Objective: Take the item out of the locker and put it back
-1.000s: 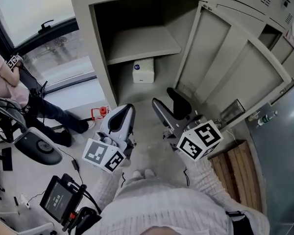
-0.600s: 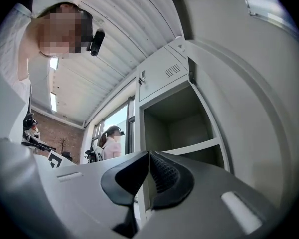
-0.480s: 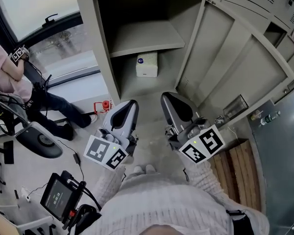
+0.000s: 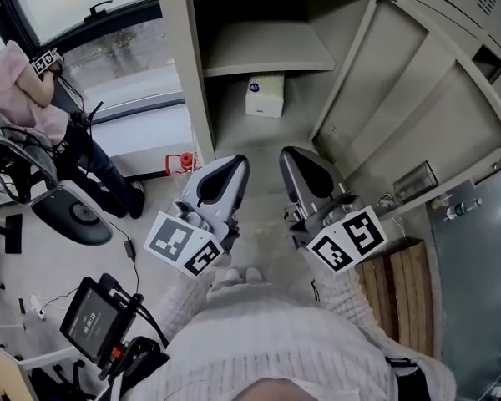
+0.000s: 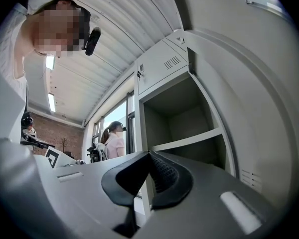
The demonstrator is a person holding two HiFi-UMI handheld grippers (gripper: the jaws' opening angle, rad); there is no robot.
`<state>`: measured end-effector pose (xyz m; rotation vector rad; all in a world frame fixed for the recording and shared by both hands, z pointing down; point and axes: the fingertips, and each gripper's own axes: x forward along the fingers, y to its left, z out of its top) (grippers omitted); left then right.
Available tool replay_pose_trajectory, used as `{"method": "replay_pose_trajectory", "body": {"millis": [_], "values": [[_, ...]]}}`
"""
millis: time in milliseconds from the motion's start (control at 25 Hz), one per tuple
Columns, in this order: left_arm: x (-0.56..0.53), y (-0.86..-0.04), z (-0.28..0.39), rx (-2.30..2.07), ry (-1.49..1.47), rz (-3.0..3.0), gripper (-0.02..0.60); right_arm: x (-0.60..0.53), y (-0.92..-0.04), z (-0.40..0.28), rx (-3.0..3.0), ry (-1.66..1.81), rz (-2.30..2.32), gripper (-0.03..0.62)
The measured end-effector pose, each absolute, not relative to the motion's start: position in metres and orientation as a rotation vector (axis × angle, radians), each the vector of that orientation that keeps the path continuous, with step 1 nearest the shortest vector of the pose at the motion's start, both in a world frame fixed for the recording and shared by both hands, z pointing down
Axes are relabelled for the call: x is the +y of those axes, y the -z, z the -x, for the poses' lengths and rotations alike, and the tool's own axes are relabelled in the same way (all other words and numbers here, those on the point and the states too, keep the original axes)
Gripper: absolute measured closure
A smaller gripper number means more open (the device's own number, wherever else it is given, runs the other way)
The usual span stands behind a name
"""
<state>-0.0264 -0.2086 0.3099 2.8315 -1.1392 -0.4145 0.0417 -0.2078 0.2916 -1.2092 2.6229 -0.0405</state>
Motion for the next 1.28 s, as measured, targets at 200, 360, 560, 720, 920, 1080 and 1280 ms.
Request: {"method": "replay_pose_trajectory", "body": {"millis": [200,360,560,720,920,1080,1280], "values": [[-0.211,-0.306,0.025,-1.133,0.411,-2.845,0.574,-0.21,-0.291,-0.039,2.625,0.044,1.203,0.595],[-0.209,-0.308,0.025,-1.125,0.416,-2.848,0.574,-0.211,-0.299,-0.034,2.638,0.052,1.203,0.595],[-0.208,-0.307,0.023,-1.116,0.412,-2.86,0.574,-0.212,-0.302,-0.034,2.642,0.058,1.204,0.595],[-0.207,-0.308,0.022,-1.108,0.405,-2.867,0.573,-0.211,-0.303,-0.033,2.642,0.052,1.204,0.595],[-0.204,-0.31,0.02,-1.094,0.409,-2.873,0.574,-0.209,-0.303,-0.034,2.645,0.035,1.215,0.595],[-0.204,-0.313,0.021,-1.091,0.408,-2.864,0.574,-0.208,-0.302,-0.034,2.644,0.03,1.222,0.595],[-0.202,-0.313,0.02,-1.108,0.417,-2.839,0.574,-0.208,-0.3,-0.039,2.656,0.039,1.232,0.595]]}}
